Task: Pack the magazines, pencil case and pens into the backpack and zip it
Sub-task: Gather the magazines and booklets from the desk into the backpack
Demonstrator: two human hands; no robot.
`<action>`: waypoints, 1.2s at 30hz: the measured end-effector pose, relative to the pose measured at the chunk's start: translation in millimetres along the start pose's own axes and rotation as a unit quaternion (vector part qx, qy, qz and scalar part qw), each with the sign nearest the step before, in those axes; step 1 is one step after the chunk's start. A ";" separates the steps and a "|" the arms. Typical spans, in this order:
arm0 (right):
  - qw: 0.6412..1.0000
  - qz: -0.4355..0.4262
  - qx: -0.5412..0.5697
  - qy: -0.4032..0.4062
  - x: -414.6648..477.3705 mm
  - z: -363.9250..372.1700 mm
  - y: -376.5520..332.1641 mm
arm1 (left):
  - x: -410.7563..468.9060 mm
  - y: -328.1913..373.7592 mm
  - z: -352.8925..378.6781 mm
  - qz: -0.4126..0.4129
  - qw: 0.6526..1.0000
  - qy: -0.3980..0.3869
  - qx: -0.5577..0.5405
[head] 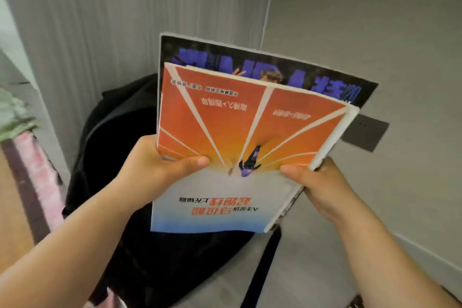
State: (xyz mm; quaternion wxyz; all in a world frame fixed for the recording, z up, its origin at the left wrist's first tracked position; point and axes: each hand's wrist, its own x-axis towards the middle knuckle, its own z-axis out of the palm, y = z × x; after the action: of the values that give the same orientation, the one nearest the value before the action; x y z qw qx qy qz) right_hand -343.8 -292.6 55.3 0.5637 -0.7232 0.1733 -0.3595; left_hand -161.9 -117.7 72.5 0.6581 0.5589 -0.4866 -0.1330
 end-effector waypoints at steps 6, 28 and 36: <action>0.991 -0.062 -0.063 -0.096 74.0 43.3 -64.0 | 16.5 31.3 -53.8 0.085 0.983 0.135 0.096; 0.986 0.120 -0.101 -0.052 106.5 103.9 34.4 | 13.2 -88.2 -65.2 -0.116 0.972 0.193 0.068; 0.991 0.101 -0.087 0.018 118.6 87.1 35.7 | -12.1 -102.8 -105.8 -0.227 0.904 -0.074 0.354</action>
State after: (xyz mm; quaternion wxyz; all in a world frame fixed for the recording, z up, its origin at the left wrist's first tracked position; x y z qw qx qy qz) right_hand -195.2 -321.1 50.9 0.5287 -0.7417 0.2864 -0.2972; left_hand -46.4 -79.8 -12.0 0.3311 0.8388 -0.4092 -0.1387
